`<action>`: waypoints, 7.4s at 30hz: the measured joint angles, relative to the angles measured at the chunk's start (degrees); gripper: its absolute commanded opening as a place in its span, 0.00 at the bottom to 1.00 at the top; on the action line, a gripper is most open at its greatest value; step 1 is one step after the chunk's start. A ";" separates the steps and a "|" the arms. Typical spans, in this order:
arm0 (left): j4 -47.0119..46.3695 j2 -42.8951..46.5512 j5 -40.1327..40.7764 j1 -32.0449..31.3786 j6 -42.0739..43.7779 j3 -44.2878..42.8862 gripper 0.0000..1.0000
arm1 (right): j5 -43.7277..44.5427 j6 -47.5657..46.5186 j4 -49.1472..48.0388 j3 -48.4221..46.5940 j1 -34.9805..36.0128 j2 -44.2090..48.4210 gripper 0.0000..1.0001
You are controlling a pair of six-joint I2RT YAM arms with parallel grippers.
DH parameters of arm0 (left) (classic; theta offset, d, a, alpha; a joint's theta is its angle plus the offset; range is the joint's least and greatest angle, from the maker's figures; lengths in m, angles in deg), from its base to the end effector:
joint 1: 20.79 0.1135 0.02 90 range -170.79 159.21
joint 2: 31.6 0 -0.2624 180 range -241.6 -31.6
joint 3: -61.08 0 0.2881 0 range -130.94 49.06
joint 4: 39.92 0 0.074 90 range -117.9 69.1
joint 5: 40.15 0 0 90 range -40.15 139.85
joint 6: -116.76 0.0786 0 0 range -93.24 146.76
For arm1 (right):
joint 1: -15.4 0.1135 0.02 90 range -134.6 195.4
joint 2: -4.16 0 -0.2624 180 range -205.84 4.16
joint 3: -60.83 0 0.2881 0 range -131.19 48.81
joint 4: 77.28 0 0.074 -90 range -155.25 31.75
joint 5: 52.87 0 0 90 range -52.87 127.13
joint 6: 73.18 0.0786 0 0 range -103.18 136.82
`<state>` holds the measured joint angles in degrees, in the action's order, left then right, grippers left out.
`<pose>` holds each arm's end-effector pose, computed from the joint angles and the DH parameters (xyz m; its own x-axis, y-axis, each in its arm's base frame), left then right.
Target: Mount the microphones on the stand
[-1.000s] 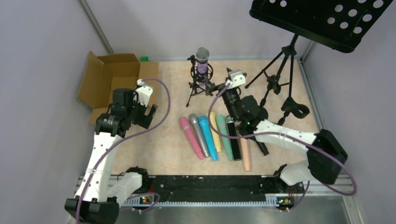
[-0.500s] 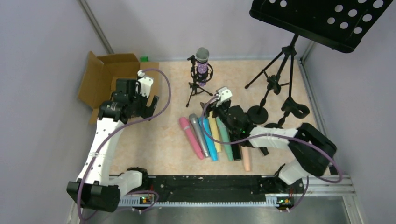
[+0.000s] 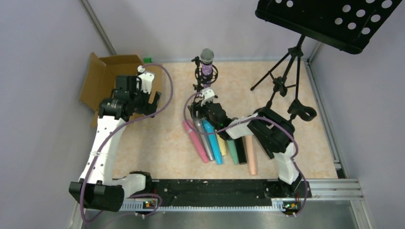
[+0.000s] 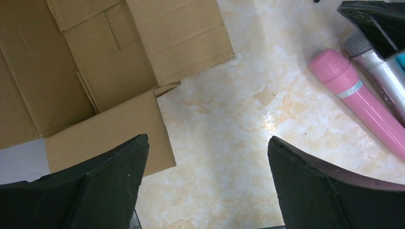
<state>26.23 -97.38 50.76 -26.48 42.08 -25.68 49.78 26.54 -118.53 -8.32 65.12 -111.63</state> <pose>0.2876 -0.0274 0.3477 -0.6574 0.3310 -0.6770 0.2713 0.9421 0.1971 0.3248 0.3566 0.1261 -0.1617 0.0640 -0.9848 -0.5845 0.7978 0.1478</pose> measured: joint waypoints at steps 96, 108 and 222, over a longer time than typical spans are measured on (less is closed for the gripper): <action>-88.83 -65.77 -78.84 -5.05 -25.11 -32.98 0.01 | 17.33 -7.26 37.27 6.36 4.83 56.17 0.52; -82.66 -71.82 -73.24 -4.74 -19.74 -44.17 0.00 | 17.53 -7.69 35.28 6.36 3.26 55.98 0.48; -2.62 3.91 -20.37 1.46 -4.72 -4.59 0.99 | 13.97 -9.22 75.82 -38.45 -0.24 38.16 0.00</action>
<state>23.60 -93.47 30.39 -25.02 37.35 -30.27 63.74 17.31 -42.71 -46.76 64.88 -73.47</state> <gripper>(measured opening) 0.991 0.195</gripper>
